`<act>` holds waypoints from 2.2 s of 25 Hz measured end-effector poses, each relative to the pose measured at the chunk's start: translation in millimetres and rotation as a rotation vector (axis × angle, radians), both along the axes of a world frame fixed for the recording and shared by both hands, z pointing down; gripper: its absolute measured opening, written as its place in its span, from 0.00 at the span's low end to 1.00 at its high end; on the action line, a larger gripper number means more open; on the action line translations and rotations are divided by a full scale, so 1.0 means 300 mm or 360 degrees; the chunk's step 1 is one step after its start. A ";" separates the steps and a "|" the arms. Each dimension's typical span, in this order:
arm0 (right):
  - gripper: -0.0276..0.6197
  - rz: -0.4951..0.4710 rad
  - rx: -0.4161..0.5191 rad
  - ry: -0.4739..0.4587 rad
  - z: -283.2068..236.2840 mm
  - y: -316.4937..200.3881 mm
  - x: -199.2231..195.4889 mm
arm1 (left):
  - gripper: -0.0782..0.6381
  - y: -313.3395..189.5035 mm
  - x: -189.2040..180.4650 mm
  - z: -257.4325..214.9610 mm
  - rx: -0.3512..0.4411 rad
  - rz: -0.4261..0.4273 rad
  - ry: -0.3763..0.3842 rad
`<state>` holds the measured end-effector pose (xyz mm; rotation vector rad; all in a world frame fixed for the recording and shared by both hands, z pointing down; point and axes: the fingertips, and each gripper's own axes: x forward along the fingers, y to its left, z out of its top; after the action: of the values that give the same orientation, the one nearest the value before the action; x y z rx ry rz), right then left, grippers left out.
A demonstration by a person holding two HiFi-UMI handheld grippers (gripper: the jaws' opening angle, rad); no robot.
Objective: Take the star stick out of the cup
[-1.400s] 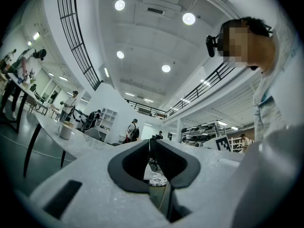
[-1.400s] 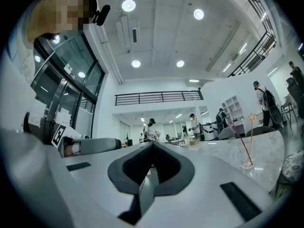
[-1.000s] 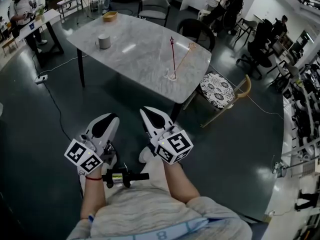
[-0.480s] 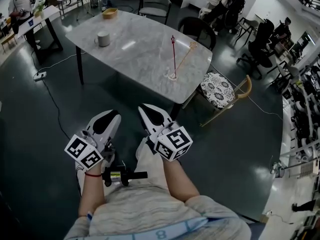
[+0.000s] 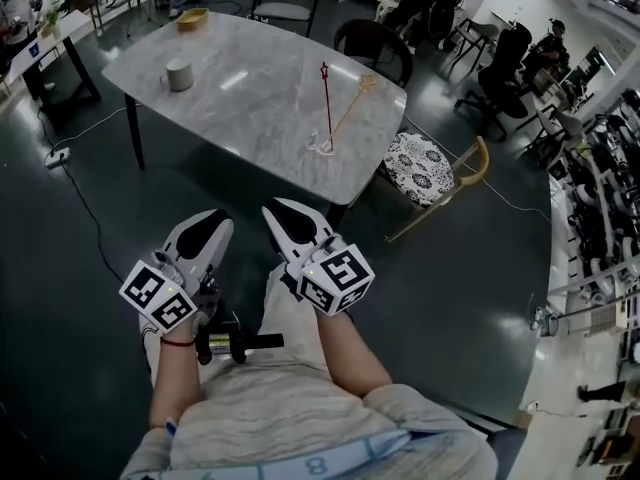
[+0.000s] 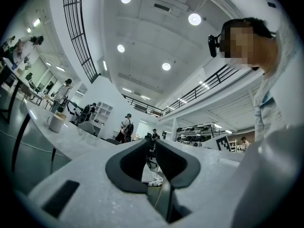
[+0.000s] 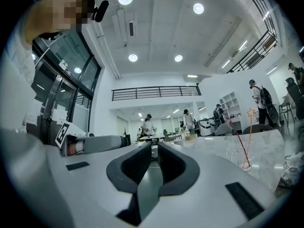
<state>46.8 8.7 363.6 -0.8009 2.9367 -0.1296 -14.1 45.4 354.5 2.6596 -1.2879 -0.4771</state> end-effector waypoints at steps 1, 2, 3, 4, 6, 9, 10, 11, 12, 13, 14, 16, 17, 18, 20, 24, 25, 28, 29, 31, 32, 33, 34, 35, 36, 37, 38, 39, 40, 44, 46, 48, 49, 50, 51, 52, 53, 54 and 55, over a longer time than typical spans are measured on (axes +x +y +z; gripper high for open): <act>0.06 0.0006 0.0000 0.0003 -0.001 -0.013 -0.003 | 0.18 -0.015 0.000 -0.001 -0.0002 0.0008 -0.0002; 0.06 0.0012 0.0000 0.0006 -0.001 -0.027 -0.004 | 0.18 -0.029 -0.001 -0.001 -0.0004 0.0015 -0.0004; 0.06 0.0018 0.0000 0.0008 -0.002 -0.042 -0.006 | 0.18 -0.045 -0.002 -0.001 -0.0005 0.0021 -0.0003; 0.06 0.0023 0.0000 0.0010 -0.001 -0.058 -0.008 | 0.18 -0.062 -0.004 0.000 -0.0004 0.0026 -0.0001; 0.06 0.0029 0.0003 0.0018 0.000 -0.090 -0.017 | 0.18 -0.097 -0.008 0.003 -0.0003 0.0038 0.0004; 0.06 0.0043 0.0002 0.0035 0.007 -0.140 -0.026 | 0.18 -0.153 -0.009 0.005 -0.0004 0.0069 0.0004; 0.06 0.0049 0.0001 0.0039 0.010 -0.158 -0.028 | 0.18 -0.172 -0.008 0.006 -0.0004 0.0081 0.0004; 0.06 0.0055 -0.0001 0.0042 0.013 -0.177 -0.029 | 0.18 -0.193 -0.007 0.008 -0.0003 0.0092 0.0004; 0.06 0.0063 -0.0002 0.0045 0.016 -0.198 -0.028 | 0.18 -0.215 -0.005 0.010 -0.0002 0.0102 0.0004; 0.06 0.0073 -0.0003 0.0048 0.018 -0.219 -0.025 | 0.18 -0.237 -0.003 0.012 -0.0002 0.0113 0.0002; 0.06 0.0085 -0.0003 0.0050 0.018 -0.241 -0.021 | 0.18 -0.259 0.001 0.012 -0.0001 0.0125 -0.0001; 0.06 0.0111 -0.0002 0.0054 0.016 -0.281 -0.014 | 0.18 -0.300 0.005 0.011 -0.0001 0.0145 -0.0009; 0.06 0.0122 -0.0001 0.0055 0.014 -0.300 -0.013 | 0.18 -0.319 0.004 0.010 -0.0002 0.0152 -0.0010; 0.06 0.0131 0.0001 0.0057 0.012 -0.317 -0.014 | 0.18 -0.338 0.002 0.010 -0.0003 0.0158 -0.0010; 0.06 0.0147 0.0001 0.0064 0.012 -0.351 -0.016 | 0.18 -0.376 -0.002 0.013 -0.0011 0.0169 -0.0010; 0.06 0.0182 -0.0004 0.0076 0.012 -0.421 -0.020 | 0.18 -0.449 -0.008 0.020 -0.0032 0.0200 -0.0016; 0.06 0.0191 -0.0006 0.0079 0.013 -0.437 -0.020 | 0.18 -0.465 -0.008 0.022 -0.0038 0.0210 -0.0021; 0.06 0.0222 -0.0009 0.0093 0.014 -0.484 -0.022 | 0.18 -0.517 -0.007 0.027 -0.0048 0.0243 -0.0029; 0.06 0.0231 -0.0008 0.0099 0.014 -0.500 -0.023 | 0.18 -0.535 -0.007 0.027 -0.0048 0.0252 -0.0030; 0.06 0.0254 -0.0008 0.0111 0.015 -0.534 -0.020 | 0.18 -0.571 -0.007 0.027 -0.0047 0.0268 -0.0032; 0.06 0.0270 -0.0009 0.0116 0.015 -0.551 -0.015 | 0.18 -0.588 -0.005 0.027 -0.0048 0.0278 -0.0033; 0.06 0.0288 -0.0009 0.0121 0.014 -0.569 -0.008 | 0.18 -0.605 -0.003 0.027 -0.0050 0.0287 -0.0035; 0.06 0.0307 -0.0010 0.0125 0.012 -0.587 -0.001 | 0.18 -0.621 -0.001 0.027 -0.0051 0.0296 -0.0037; 0.07 0.0326 -0.0011 0.0131 0.011 -0.604 0.005 | 0.18 -0.637 -0.001 0.027 -0.0053 0.0304 -0.0037; 0.07 0.0344 -0.0012 0.0137 0.010 -0.619 0.010 | 0.18 -0.651 -0.002 0.027 -0.0056 0.0309 -0.0036; 0.07 0.0360 -0.0015 0.0143 0.010 -0.634 0.014 | 0.18 -0.665 -0.005 0.028 -0.0057 0.0314 -0.0033; 0.08 0.0375 -0.0018 0.0148 0.009 -0.648 0.017 | 0.18 -0.679 -0.007 0.028 -0.0058 0.0320 -0.0031; 0.10 0.0388 -0.0019 0.0153 0.009 -0.662 0.020 | 0.18 -0.693 -0.010 0.028 -0.0058 0.0326 -0.0029; 0.11 0.0399 -0.0020 0.0159 0.008 -0.674 0.021 | 0.18 -0.706 -0.012 0.028 -0.0058 0.0332 -0.0029; 0.13 0.0448 -0.0022 0.0191 0.004 -0.721 0.033 | 0.18 -0.753 -0.013 0.019 -0.0055 0.0358 -0.0037; 0.14 0.0481 -0.0025 0.0216 0.001 -0.748 0.044 | 0.18 -0.773 -0.012 0.011 -0.0046 0.0378 -0.0043; 0.15 0.0519 -0.0028 0.0247 -0.002 -0.778 0.057 | 0.18 -0.793 -0.011 0.006 -0.0035 0.0399 -0.0046; 0.15 0.0537 -0.0032 0.0264 -0.001 -0.793 0.065 | 0.18 -0.804 -0.011 0.008 -0.0035 0.0406 -0.0046; 0.16 0.0556 -0.0039 0.0278 0.001 -0.809 0.074 | 0.18 -0.814 -0.011 0.011 -0.0038 0.0411 -0.0045; 0.16 0.0575 -0.0048 0.0293 0.004 -0.826 0.083 | 0.18 -0.825 -0.010 0.014 -0.0041 0.0414 -0.0046; 0.16 0.0594 -0.0057 0.0308 0.008 -0.843 0.092 | 0.18 -0.835 -0.009 0.017 -0.0044 0.0416 -0.0047; 0.16 0.0614 -0.0066 0.0325 0.013 -0.859 0.101 | 0.18 -0.844 -0.009 0.020 -0.0047 0.0418 -0.0048; 0.16 0.0633 -0.0074 0.0343 0.017 -0.875 0.110 | 0.19 -0.853 -0.009 0.022 -0.0049 0.0419 -0.0048; 0.16 0.0651 -0.0080 0.0358 0.019 -0.890 0.119 | 0.19 -0.862 -0.009 0.024 -0.0052 0.0420 -0.0048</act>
<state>82.5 -258.2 369.2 -1.4906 2.8982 -0.0866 -16.8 -213.2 361.8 2.7626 -0.9221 -0.3764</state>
